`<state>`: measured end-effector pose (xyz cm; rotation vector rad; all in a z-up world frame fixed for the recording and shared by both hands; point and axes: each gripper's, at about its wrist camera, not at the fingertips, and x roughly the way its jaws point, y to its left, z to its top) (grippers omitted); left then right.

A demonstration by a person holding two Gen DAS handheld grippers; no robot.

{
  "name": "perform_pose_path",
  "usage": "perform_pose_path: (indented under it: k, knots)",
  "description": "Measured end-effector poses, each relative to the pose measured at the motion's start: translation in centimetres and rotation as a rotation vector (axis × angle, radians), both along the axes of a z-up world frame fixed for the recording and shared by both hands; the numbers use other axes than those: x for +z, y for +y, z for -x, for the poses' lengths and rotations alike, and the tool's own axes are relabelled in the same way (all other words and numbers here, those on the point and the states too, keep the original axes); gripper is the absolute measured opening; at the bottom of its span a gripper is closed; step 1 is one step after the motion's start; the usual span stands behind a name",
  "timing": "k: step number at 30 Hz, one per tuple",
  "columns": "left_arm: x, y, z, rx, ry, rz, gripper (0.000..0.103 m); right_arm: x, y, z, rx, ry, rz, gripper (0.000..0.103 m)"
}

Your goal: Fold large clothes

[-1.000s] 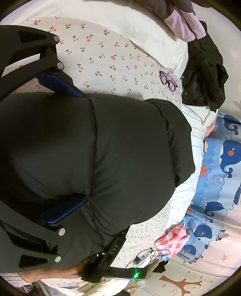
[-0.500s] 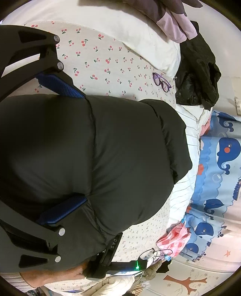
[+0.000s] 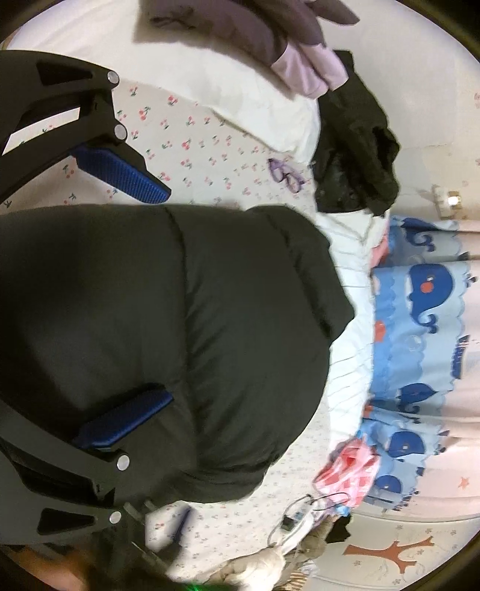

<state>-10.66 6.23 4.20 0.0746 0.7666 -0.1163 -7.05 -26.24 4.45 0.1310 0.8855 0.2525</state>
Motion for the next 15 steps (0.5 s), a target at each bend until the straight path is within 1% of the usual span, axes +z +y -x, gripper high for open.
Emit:
perform_pose_path:
  k: [1,2,3,4,6,7,8,10,12,14,15]
  knots:
    - [0.1,0.1,0.2,-0.004,-0.002,0.001,0.097,0.3,-0.2,-0.2,-0.007,0.005,-0.009,0.096]
    - [0.2,0.1,0.4,-0.007,-0.005,0.002,0.097,0.8,-0.4,-0.1,-0.011,-0.013,-0.003,0.096]
    - [0.4,0.1,0.5,-0.007,-0.012,0.001,0.097,1.6,-0.8,0.2,-0.024,-0.051,0.002,0.096]
    - [0.5,0.2,0.8,-0.009,-0.023,-0.003,0.097,2.1,-1.3,0.8,-0.036,-0.081,-0.017,0.096]
    - [0.7,0.1,1.0,-0.019,-0.036,-0.022,0.097,2.8,-2.2,2.1,-0.053,-0.122,-0.060,0.096]
    - [0.8,0.0,1.2,-0.019,-0.039,-0.024,0.097,3.0,-2.4,3.1,-0.068,-0.145,-0.058,0.096]
    - [1.0,0.1,1.2,-0.018,-0.041,-0.019,0.097,3.0,-2.4,3.7,-0.073,-0.152,-0.047,0.096]
    - [1.3,0.1,1.3,-0.014,-0.048,-0.004,0.097,2.0,-1.6,4.1,-0.050,-0.114,-0.014,0.096]
    - [1.6,0.1,1.5,-0.015,-0.058,0.007,0.097,1.3,-1.1,3.9,-0.046,-0.094,-0.007,0.096]
    - [1.8,-0.2,1.9,-0.024,-0.067,0.006,0.097,1.8,-1.1,4.0,-0.050,-0.107,0.002,0.096]
    - [1.8,-0.3,2.0,-0.030,-0.070,0.005,0.097,2.3,-1.1,4.4,-0.056,-0.138,0.011,0.096]
